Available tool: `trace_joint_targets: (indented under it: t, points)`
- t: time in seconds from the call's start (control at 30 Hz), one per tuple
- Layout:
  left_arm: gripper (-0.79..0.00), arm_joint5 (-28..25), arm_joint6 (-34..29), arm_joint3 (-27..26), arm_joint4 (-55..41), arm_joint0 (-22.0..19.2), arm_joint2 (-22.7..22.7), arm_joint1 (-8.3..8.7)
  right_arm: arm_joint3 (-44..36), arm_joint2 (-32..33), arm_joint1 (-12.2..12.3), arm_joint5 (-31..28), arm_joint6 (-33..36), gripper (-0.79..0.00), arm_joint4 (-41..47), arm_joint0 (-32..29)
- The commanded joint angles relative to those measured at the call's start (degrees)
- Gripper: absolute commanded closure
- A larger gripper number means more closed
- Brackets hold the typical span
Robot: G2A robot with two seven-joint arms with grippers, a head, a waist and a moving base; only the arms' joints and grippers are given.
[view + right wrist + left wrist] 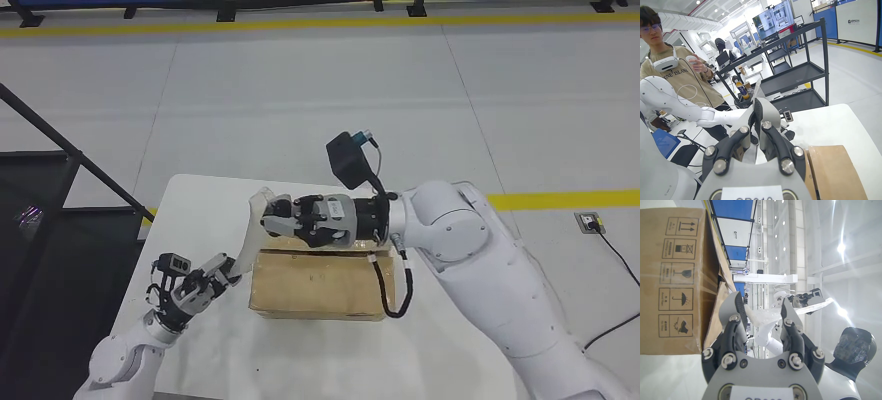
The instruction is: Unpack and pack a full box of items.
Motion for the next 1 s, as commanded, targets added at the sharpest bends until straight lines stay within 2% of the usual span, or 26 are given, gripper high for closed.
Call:
trace_joint_targets:
  t: [0.0, 0.4, 0.43, 0.5, 0.67, 0.83, 0.97]
  points:
    - [0.0, 0.1, 0.2, 0.3, 0.3, -0.3, 0.3, -0.02, 1.1, -0.2, -0.1, -0.6, 0.3, 0.0, 0.7, 0.4]
    - [0.0, 0.1, 1.0, 1.3, 0.9, -0.8, 0.8, -0.06, 4.0, -1.3, -0.5, -2.8, 1.4, 0.0, 2.7, 2.6]
    - [-0.129, 0.1, 1.1, 1.3, 0.9, -0.8, 0.7, -0.05, 4.1, -1.4, -0.5, -3.0, 1.5, 0.0, 2.8, 2.8]
    - [-0.785, 0.4, 1.1, 1.4, 0.8, -0.7, 0.5, -0.01, 4.2, -1.5, -0.5, -3.4, 1.9, 0.0, 3.1, 3.4]
    - [-0.785, 1.0, -0.9, 0.9, 1.1, -0.2, 0.2, 0.22, 4.7, -2.0, -0.7, -5.3, 3.7, 0.0, 5.1, 5.6]
    - [-0.785, 2.1, -1.6, 1.0, -1.5, -0.1, -0.1, 0.2, 7.5, -3.8, -1.2, -7.2, 8.6, 0.0, 8.9, 10.2]
    - [-0.785, 3.1, -1.1, 1.7, -3.1, -0.4, -0.5, 0.2, 11.9, -6.6, -1.8, -5.4, 11.4, 0.0, 13.5, 14.7]
